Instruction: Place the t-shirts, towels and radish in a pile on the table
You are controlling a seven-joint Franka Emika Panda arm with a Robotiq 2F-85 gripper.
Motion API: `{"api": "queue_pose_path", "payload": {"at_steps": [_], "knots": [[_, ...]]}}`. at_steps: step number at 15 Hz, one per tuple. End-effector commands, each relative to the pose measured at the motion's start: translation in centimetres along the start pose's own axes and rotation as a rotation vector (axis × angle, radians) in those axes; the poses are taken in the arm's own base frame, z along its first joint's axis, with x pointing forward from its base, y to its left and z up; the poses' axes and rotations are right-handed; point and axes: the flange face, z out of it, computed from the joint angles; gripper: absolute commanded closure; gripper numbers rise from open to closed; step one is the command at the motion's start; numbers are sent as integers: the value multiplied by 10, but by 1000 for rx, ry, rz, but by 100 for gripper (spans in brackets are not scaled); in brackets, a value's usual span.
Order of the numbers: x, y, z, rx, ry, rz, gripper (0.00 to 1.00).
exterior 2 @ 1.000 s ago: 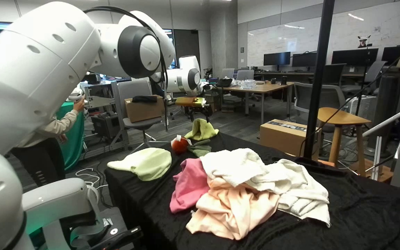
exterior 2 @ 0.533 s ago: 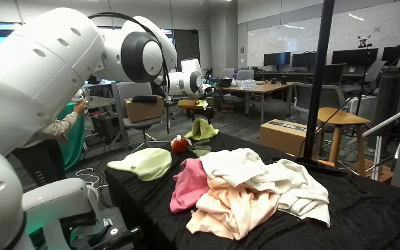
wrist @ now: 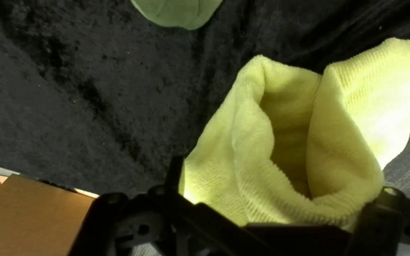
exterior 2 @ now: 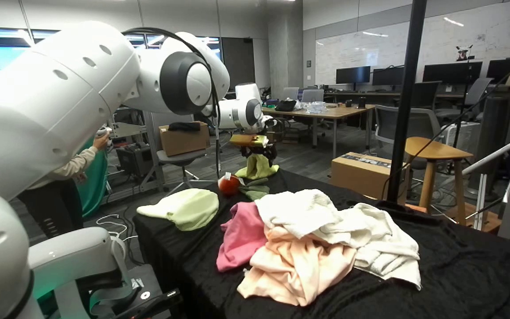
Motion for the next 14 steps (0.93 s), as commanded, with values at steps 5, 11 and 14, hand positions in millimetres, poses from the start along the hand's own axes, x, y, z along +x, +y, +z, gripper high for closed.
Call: {"api": "queue_pose_path", "payload": {"at_steps": [5, 11, 14], "knots": [[8, 11, 3, -7, -34, 17, 58], [13, 23, -14, -13, -43, 27, 95], [19, 26, -36, -18, -20, 26, 94]]}}
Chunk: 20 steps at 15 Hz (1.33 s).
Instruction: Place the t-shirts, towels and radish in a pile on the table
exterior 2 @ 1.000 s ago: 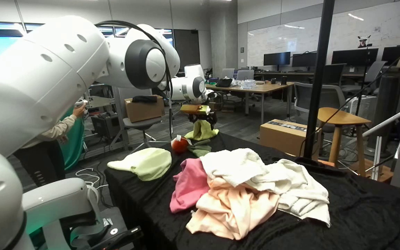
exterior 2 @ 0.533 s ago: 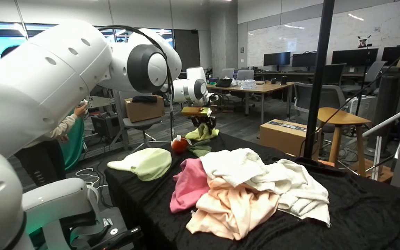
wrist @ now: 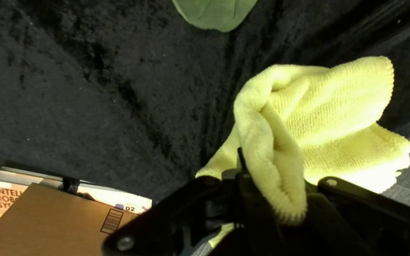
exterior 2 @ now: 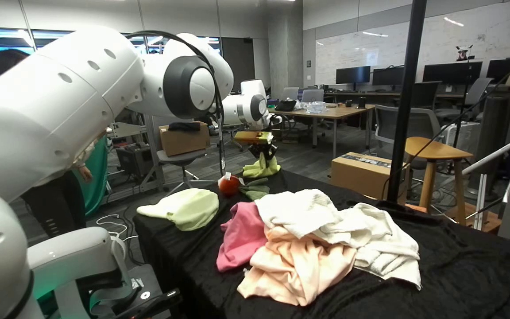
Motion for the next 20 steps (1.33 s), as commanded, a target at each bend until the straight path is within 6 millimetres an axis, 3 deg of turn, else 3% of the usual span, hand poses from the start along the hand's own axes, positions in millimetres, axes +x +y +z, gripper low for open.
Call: {"api": "queue_pose_path", "payload": {"at_steps": [1, 6, 11, 16, 20], "knots": [[10, 6, -36, 7, 27, -9, 94], [13, 21, -96, -2, 50, -8, 94], [2, 77, -175, -38, 99, 73, 94], [-46, 142, -217, -81, 45, 170, 95], [-104, 180, -231, -76, -131, 250, 95]]}}
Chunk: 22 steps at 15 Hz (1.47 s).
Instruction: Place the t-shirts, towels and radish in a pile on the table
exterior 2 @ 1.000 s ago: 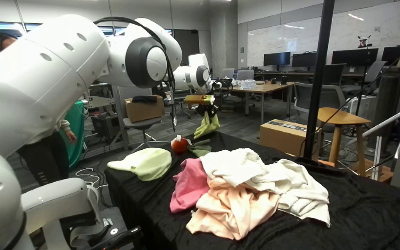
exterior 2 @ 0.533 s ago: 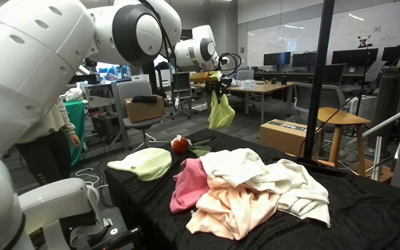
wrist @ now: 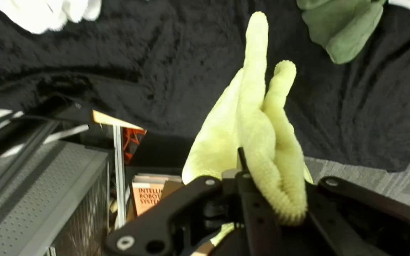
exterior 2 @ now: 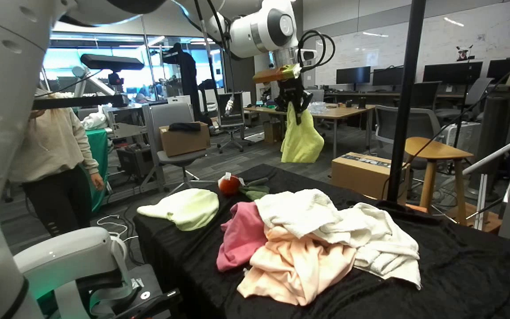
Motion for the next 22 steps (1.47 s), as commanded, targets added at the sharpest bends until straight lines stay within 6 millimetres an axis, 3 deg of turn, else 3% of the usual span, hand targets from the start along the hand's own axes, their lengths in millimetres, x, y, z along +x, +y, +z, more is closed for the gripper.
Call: {"api": "queue_pose_path", "payload": {"at_steps": [1, 6, 12, 13, 16, 22], "knots": [[-56, 36, -17, 5, -143, 68, 95], [-113, 69, -15, 23, -318, 137, 95], [-149, 106, 20, -12, -442, 264, 96], [-152, 109, 25, -17, -454, 283, 73], [-160, 119, 35, -19, -481, 326, 55], [-167, 121, 34, -33, -488, 378, 8]]}}
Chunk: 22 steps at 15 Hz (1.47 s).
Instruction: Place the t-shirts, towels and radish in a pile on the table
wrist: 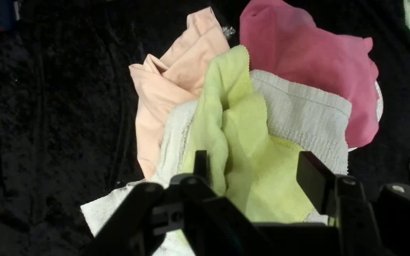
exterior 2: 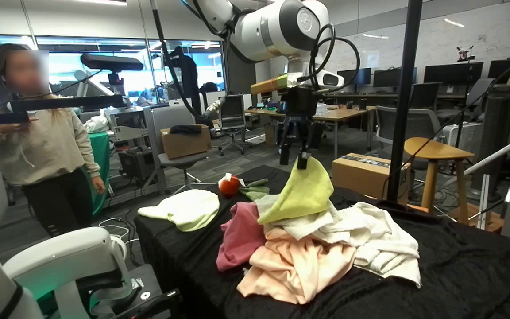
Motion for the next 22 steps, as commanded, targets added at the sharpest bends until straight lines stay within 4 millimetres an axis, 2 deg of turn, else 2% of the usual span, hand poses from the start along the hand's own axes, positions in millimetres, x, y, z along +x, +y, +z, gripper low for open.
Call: {"api": "queue_pose_path", "payload": {"at_steps": [1, 3, 8, 11, 13, 16, 18, 22], "knots": [[-16, 3, -9, 11, 7, 49, 1], [-24, 2, -13, 10, 14, 80, 0], [-59, 5, -25, -14, 65, 123, 0], [-81, 7, -16, -48, 71, 89, 0], [-94, 9, 0, -66, 57, 57, 0], [-107, 3, 38, -99, 56, 12, 0], [-112, -8, 66, -110, 61, -8, 0], [-128, -47, 114, -112, 80, -102, 0]]}}
